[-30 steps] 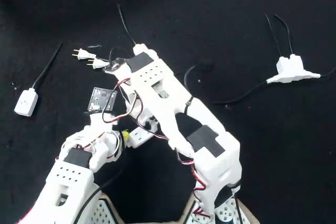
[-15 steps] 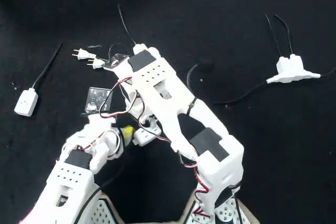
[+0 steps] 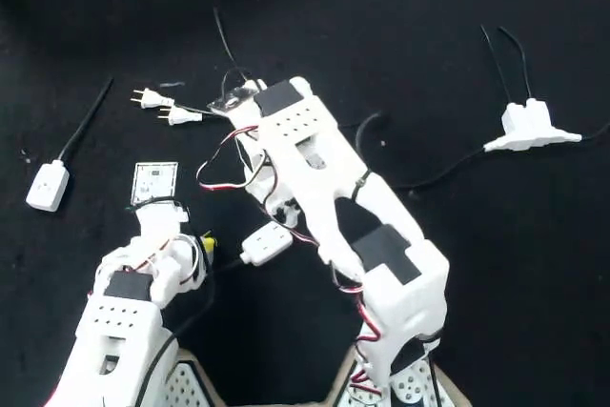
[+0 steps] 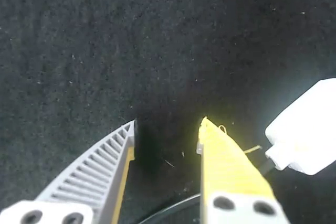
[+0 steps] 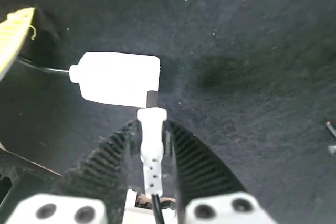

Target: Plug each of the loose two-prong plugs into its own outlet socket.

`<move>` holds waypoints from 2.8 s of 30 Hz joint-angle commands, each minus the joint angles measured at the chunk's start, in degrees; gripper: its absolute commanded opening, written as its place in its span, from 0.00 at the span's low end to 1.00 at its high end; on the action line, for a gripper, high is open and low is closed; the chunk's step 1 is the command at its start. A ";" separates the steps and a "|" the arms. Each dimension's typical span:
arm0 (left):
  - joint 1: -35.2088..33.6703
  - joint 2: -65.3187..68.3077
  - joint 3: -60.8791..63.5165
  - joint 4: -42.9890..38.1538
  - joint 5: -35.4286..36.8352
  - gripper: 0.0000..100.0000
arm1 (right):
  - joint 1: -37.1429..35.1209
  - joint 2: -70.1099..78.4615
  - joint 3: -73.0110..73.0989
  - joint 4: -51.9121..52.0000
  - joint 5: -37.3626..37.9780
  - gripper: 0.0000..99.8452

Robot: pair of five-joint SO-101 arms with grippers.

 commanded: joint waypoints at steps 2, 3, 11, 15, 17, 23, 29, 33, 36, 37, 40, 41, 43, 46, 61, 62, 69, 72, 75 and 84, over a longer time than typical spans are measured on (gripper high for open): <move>-0.57 -0.53 -3.65 0.18 -0.44 0.20 | -1.49 -0.04 -0.57 0.97 -0.70 0.01; -0.57 -0.53 -3.65 0.18 -0.44 0.20 | -1.76 0.04 -0.57 0.97 -0.70 0.01; -0.57 -0.53 -3.65 0.53 -0.44 0.20 | -2.20 2.24 -0.48 0.79 -0.44 0.01; -0.57 -0.53 -3.65 0.53 -0.44 0.20 | -2.20 4.00 -0.84 0.62 -0.44 0.01; -0.57 -0.53 -3.65 0.53 -0.44 0.20 | -2.20 4.09 -0.84 0.53 -0.44 0.01; -0.57 -0.53 -3.65 0.53 -0.44 0.20 | -2.29 4.53 -1.19 0.18 -0.35 0.01; -0.57 -0.53 -3.65 0.53 -0.44 0.20 | -2.37 7.08 -3.30 -1.14 -0.35 0.01; -0.57 -0.53 -3.65 0.53 -0.44 0.20 | -2.37 9.80 -6.90 -1.14 -0.35 0.01; -0.57 -0.53 -3.65 0.53 -0.44 0.20 | -2.37 11.47 -8.57 -1.05 -0.35 0.01; -0.57 -0.53 -3.65 0.53 -0.44 0.20 | -2.46 11.82 -8.66 -1.05 -0.35 0.01; -0.57 -0.53 -3.65 0.53 -0.44 0.20 | -3.08 12.18 -8.75 -1.05 -0.35 0.01; -0.57 -0.53 -3.65 0.53 -0.44 0.20 | -3.43 12.00 -8.75 -1.05 -0.35 0.01; -0.57 -0.53 -3.65 0.53 -0.44 0.20 | -4.40 11.56 -8.92 -1.14 -0.44 0.01; -0.57 -0.53 -3.65 0.53 -0.44 0.20 | -6.33 10.07 -8.31 -1.67 -0.53 0.01; -0.57 -0.53 -3.65 0.53 -0.44 0.20 | -7.03 -3.38 8.04 -13.80 1.58 0.02; -0.57 -0.53 -3.65 0.53 -0.44 0.20 | -7.03 -4.53 8.48 -13.98 1.85 0.02; -0.57 -0.53 -3.65 0.44 -0.44 0.20 | -7.21 -11.47 8.84 -13.89 1.76 0.14; -0.66 -0.53 -3.65 0.44 -0.44 0.20 | -7.30 -12.70 8.92 -13.80 1.76 0.14; -0.66 -0.53 -3.65 0.44 -0.44 0.20 | -6.95 -12.70 9.01 -13.10 1.76 0.14; -0.66 -0.53 -3.65 0.44 -0.44 0.20 | -7.03 -16.84 8.92 -9.76 2.55 0.14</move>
